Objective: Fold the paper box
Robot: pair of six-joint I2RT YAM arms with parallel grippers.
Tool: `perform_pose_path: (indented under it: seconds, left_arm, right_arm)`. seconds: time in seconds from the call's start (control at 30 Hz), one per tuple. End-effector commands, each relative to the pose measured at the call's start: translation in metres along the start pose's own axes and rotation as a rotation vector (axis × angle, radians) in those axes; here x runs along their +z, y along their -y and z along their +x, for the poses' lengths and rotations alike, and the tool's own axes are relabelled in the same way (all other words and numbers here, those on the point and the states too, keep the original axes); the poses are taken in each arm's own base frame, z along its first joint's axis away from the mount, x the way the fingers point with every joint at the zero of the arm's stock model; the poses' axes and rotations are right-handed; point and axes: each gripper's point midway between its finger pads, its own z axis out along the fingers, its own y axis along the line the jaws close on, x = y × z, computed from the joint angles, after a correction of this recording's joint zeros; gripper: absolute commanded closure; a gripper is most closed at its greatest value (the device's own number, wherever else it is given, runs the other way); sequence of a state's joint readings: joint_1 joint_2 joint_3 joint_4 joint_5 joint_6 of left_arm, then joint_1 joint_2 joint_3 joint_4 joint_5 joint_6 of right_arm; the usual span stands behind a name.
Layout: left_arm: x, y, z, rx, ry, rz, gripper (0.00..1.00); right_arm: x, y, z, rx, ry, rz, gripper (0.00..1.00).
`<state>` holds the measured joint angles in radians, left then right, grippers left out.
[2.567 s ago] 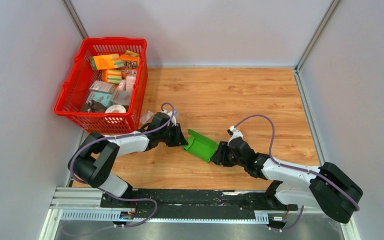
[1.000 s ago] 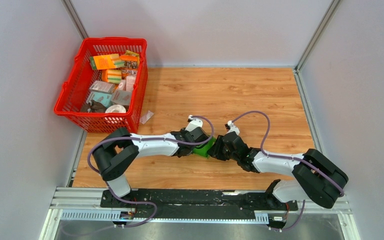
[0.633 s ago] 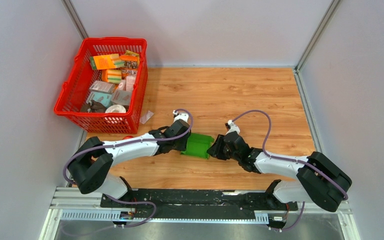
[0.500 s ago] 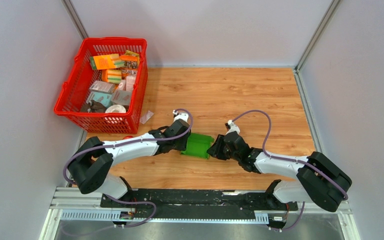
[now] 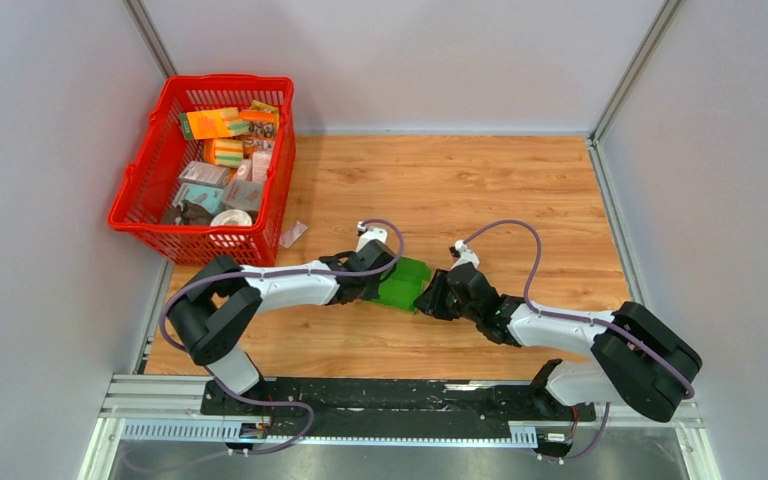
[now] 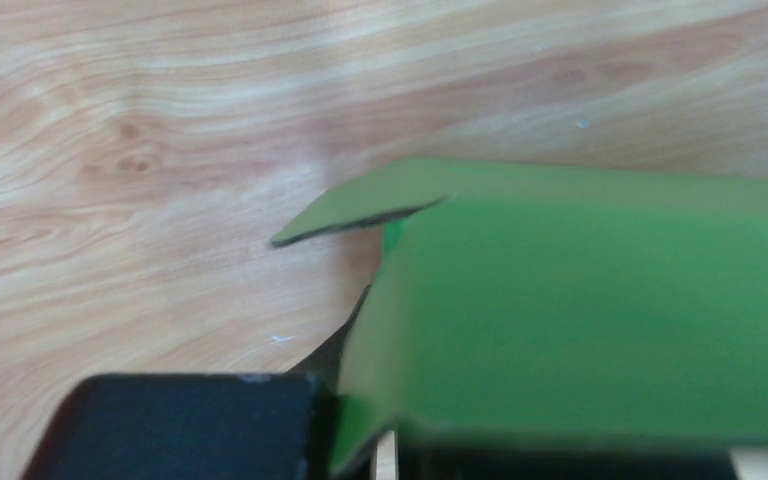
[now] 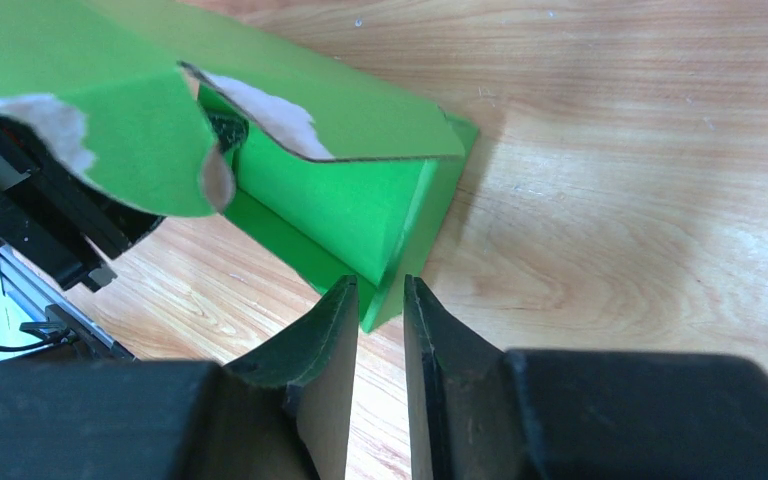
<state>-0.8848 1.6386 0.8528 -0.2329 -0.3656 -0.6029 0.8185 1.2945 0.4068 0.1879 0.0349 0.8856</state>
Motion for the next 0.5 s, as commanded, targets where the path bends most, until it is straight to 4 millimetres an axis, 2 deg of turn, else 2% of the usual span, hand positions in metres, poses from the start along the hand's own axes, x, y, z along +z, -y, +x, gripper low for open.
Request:
perform_pose_path:
  seconds: [0.0, 0.13, 0.27, 0.33, 0.37, 0.47]
  left_arm:
    - [0.003, -0.024, 0.014, 0.164, -0.012, -0.278, 1.0]
    - [0.006, -0.027, 0.023, 0.228, -0.009, -0.345, 1.0]
    - [0.009, -0.015, 0.029, 0.234, -0.016, -0.257, 0.99]
    - [0.002, -0.007, 0.023, 0.225, -0.004, -0.201, 0.91]
    - [-0.001, -0.005, 0.021, 0.217, 0.002, -0.185, 0.81]
    - [-0.02, 0.004, 0.004, 0.167, 0.047, -0.1, 0.68]
  right_arm:
    - [0.004, -0.015, -0.01, 0.006, 0.034, -0.048, 0.75]
    - [-0.001, -0.017, -0.014, 0.008, 0.056, -0.054, 0.76]
    - [-0.004, -0.015, -0.016, -0.002, 0.066, -0.045, 0.76]
    - [-0.004, -0.012, -0.015, -0.005, 0.063, -0.034, 0.75]
    - [-0.005, -0.012, -0.015, -0.006, 0.064, -0.035, 0.75]
    - [-0.006, -0.011, -0.016, -0.006, 0.068, -0.033, 0.75]
